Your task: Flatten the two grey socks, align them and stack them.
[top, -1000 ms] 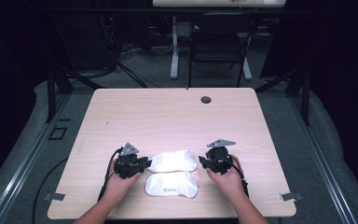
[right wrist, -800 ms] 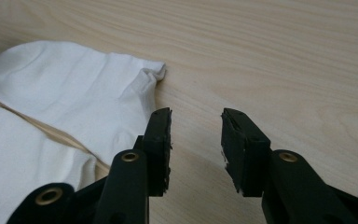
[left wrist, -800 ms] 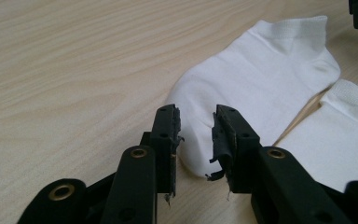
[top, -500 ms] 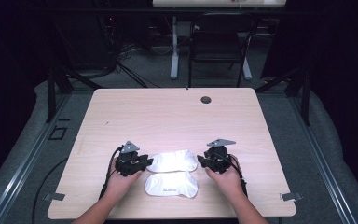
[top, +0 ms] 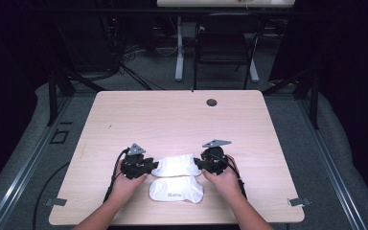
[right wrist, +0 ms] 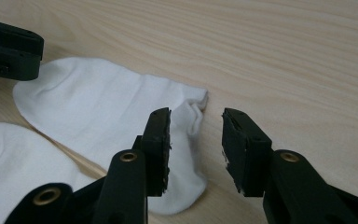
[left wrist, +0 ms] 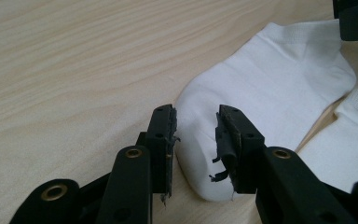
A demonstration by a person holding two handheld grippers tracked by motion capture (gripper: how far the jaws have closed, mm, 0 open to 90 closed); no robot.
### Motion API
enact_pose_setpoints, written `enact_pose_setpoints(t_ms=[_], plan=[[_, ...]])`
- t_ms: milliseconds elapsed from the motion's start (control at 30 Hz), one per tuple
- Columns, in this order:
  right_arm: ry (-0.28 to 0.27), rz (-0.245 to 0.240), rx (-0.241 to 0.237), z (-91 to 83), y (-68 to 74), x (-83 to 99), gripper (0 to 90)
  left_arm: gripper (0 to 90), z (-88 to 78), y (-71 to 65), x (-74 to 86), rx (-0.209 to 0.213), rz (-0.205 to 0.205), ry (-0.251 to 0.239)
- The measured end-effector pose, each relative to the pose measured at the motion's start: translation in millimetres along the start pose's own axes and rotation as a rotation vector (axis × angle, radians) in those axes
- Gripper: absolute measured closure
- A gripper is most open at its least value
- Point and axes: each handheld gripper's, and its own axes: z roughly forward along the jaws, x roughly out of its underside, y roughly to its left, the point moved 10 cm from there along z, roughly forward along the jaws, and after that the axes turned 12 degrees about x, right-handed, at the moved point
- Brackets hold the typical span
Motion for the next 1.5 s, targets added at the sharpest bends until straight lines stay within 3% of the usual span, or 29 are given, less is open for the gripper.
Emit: enact_pose_setpoints(t_ms=[400,833,1167,1500], plan=[[0.024,0.007,-0.006,5.6,0.9,2.4,62.9,66.7,3.8,1.7,2.7,-0.005,0.004,0.019],[0.078,-0.008,-0.02,11.1,6.7,10.1,71.7,68.9,9.2,2.9,6.5,-0.018,0.01,0.036],[0.076,-0.006,-0.014,10.3,5.2,13.2,82.8,84.3,10.5,0.2,7.9,-0.016,0.03,0.046],[0.074,-0.017,-0.012,8.4,5.2,11.4,85.9,87.1,9.7,1.1,6.7,-0.013,0.021,0.049]])
